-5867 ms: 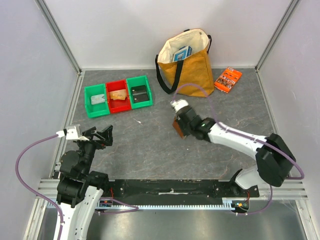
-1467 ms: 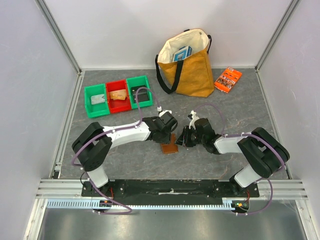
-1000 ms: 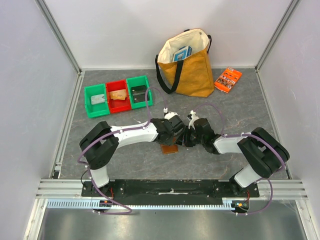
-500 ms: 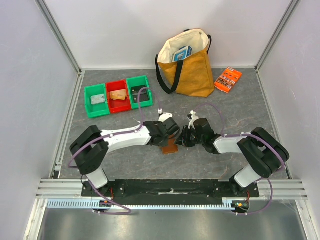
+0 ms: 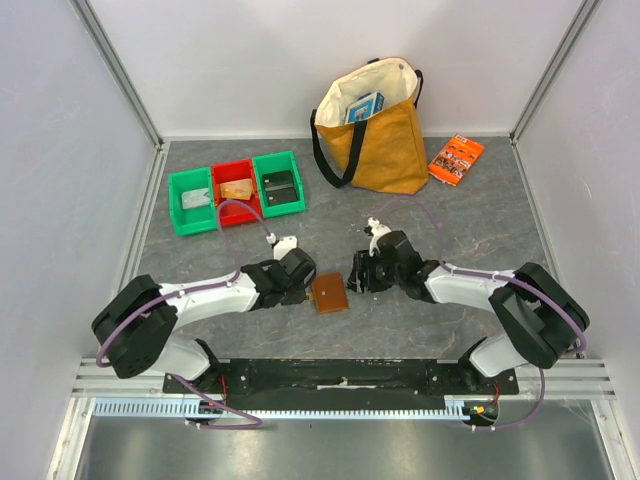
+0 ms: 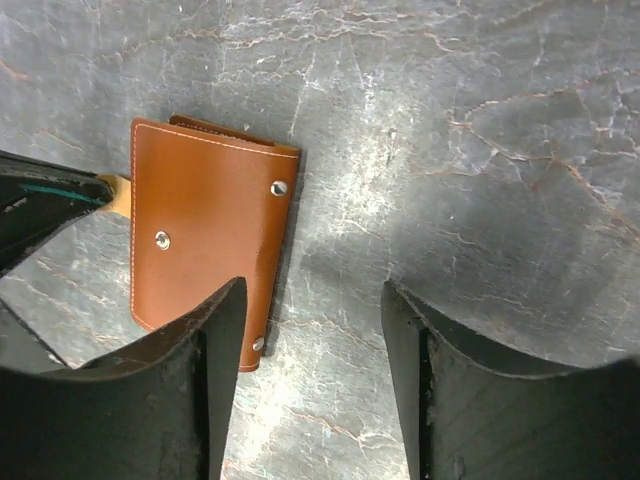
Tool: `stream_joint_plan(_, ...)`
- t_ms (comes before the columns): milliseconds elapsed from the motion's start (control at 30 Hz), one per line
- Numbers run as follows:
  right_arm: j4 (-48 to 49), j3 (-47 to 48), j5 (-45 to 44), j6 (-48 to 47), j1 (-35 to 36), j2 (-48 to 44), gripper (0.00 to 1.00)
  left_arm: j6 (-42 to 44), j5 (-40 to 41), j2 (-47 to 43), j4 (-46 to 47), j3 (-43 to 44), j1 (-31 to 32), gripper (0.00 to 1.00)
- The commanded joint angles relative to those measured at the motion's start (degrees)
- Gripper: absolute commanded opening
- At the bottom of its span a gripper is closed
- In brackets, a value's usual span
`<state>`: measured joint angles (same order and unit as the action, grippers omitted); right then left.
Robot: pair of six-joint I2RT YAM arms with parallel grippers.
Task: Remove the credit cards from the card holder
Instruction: Open the card holder at the center of the board.
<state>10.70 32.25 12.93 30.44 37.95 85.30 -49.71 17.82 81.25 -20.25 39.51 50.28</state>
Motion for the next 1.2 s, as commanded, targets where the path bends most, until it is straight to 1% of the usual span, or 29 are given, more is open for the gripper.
stream_joint_plan(0,-14.6,7.1,-9.4,-9.2,4.4,-1.4,0.68,-5.5,-3.2,-1.4,7.4,-3.7,-0.6,0.02)
stream_joint_plan(100,-19.4,11.7,-16.6,-10.7,9.6,-0.3,0.8,-7.1,-4.6,-2.0,10.3,-6.1,-1.1,0.02)
stream_joint_plan(167,-21.4,14.4,-21.6,-11.0,13.4,1.2,0.87,-8.5,-6.0,-2.8,12.7,-8.3,-1.3,0.02)
stream_joint_plan(300,-24.2,18.2,-26.5,-10.2,17.0,4.5,0.98,-11.0,-7.7,-4.0,17.9,-12.2,-1.7,0.02)
stream_joint_plan(433,-26.8,21.1,-32.1,-9.7,20.0,7.9,0.98,-11.5,-8.4,-3.8,19.5,-13.4,-1.8,0.02)
stream_joint_plan(733,-31.7,26.7,-39.7,-9.1,24.4,12.5,0.98,-11.5,-8.6,-4.4,20.0,-14.4,-2.0,0.02)
stream_joint_plan(833,-32.8,27.9,-41.0,-9.1,25.5,13.4,0.98,-11.5,-8.7,-4.4,20.0,-14.5,-2.1,0.02)
stream_joint_plan(867,-33.1,28.2,-41.2,-8.9,25.7,13.8,0.98,-11.5,-8.8,-4.5,21.6,-14.5,-2.1,0.02)
stream_joint_plan(1033,-34.8,28.8,-45.3,-7.9,25.9,15.2,0.98,-11.5,-8.8,-4.9,21.6,-14.8,-2.1,0.02)
stream_joint_plan(1167,-35.7,29.0,-47.3,-8.0,25.9,13.3,0.98,-11.4,-8.6,-5.1,21.0,-14.9,-2.4,0.02)
